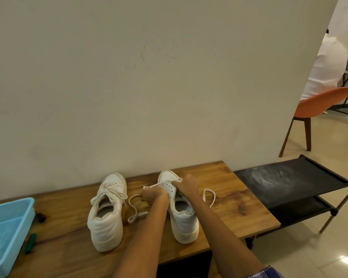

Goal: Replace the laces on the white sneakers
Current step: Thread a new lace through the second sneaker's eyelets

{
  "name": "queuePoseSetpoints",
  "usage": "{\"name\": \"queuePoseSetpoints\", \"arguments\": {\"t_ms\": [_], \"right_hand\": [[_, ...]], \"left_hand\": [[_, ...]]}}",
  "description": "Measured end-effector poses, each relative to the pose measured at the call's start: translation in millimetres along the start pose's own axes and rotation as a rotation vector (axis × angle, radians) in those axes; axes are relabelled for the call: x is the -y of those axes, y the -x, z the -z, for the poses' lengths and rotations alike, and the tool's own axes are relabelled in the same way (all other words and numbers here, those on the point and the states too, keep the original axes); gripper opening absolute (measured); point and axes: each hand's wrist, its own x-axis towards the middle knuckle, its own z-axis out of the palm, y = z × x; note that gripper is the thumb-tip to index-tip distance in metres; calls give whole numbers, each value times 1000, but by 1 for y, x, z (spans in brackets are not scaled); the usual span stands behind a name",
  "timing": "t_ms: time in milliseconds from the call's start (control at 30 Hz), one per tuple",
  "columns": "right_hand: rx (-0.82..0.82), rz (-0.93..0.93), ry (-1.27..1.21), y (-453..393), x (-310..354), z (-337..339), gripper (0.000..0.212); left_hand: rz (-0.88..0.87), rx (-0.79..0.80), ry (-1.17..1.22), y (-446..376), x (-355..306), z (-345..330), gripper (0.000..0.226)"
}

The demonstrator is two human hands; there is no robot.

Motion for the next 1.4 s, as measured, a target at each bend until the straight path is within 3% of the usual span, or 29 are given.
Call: {"name": "queuePoseSetpoints", "arguments": {"t_ms": [267,400,533,667,833,967,1167,1300,1400], "right_hand": [[25,8,14,6,2,-14,42],[26,16,18,13,4,-11,42],[26,18,11,14,2,-13,53],[0,-1,-42,12,2,-15,48],[-73,-75,-108,14,2,-13,32],[-48,-82,-93,13,2,-17,31],[40,-5,162,17,10,-1,30],[-53,91,-102,17,61,35,32],[-129,172,-307,17,111,69,28]], "left_hand": [[-14,109,-387,-3,-4,20,43],[-18,259,-364,3,-6,24,43],[-66,289,-406,1,-2,22,40],[-183,241,-388,-2,2,16,33],[-82,96,-169,0,2,12,33],[-56,140,-204,-2,-4,17,36],[-292,149,-559,-7,-29,33,41],[-354,297,-770,7,-85,38,23],[-518,375,-745,45,-138,40,25]]}}
